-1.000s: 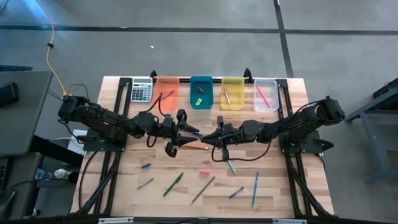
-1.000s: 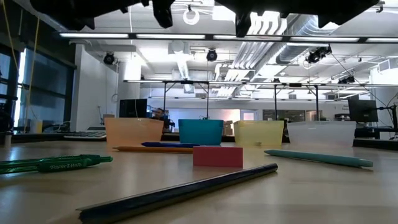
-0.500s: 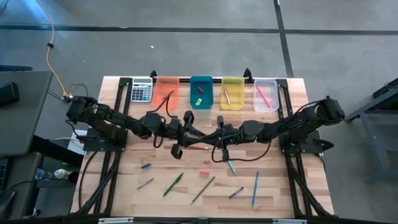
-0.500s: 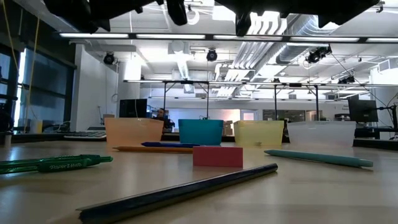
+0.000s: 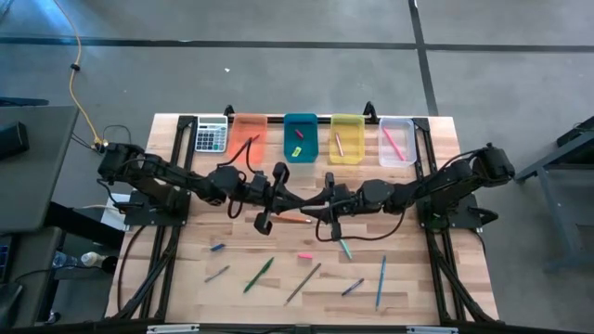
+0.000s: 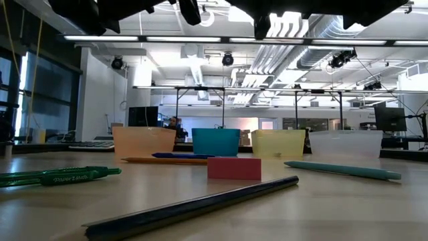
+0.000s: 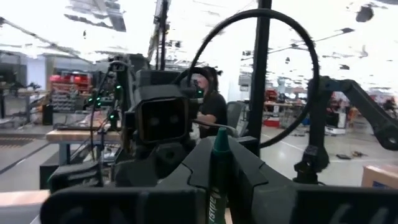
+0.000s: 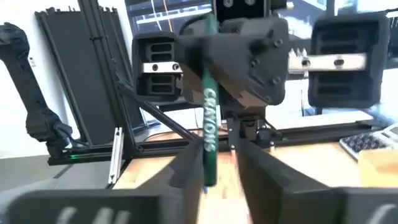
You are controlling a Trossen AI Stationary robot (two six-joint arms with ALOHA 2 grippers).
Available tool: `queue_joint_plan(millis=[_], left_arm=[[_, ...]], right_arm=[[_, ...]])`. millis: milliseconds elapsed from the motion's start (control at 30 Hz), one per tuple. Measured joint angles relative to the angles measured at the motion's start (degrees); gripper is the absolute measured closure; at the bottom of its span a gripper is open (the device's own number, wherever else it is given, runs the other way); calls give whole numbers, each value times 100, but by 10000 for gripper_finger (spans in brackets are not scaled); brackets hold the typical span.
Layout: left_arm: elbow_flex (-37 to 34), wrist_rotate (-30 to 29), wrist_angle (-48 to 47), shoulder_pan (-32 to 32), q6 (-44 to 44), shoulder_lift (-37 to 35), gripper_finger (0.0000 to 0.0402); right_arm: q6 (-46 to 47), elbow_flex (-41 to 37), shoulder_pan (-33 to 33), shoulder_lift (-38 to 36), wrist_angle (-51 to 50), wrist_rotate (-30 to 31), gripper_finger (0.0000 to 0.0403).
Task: Sort crayons/erasers/pens/pencils in bins
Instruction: Put the green crayon into the orange bin
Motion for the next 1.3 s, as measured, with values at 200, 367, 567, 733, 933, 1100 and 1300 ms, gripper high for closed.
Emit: queue_joint_plan(millis=[200,367,567,733,933,1100,1300], left_arm=[[-2,151,-142,173,155,-172,393],[-2,8,-844,341,493,-622,394],[-2,-641,-2795,688,957,-1472,395],[-2,-1763,-4352,1269,1135,-2147,395],[-7,-2848,-5953,2644,1149,-2234,395],[-11,-2447,-6243,3833,1114,-1641,396],[-9,-1585,-6094,4775,952,-925,396]], right_arm=[[27,0,29,-2,-306,447,222],[27,-2,31,-2,-982,1121,182],[-14,-2,33,-2,-1867,1163,184],[24,-2,39,-2,-2537,1742,232],[139,-2,39,-2,-3083,2006,309],[69,-2,84,-2,-3085,2010,368],[64,-2,107,-2,-3085,2011,397]])
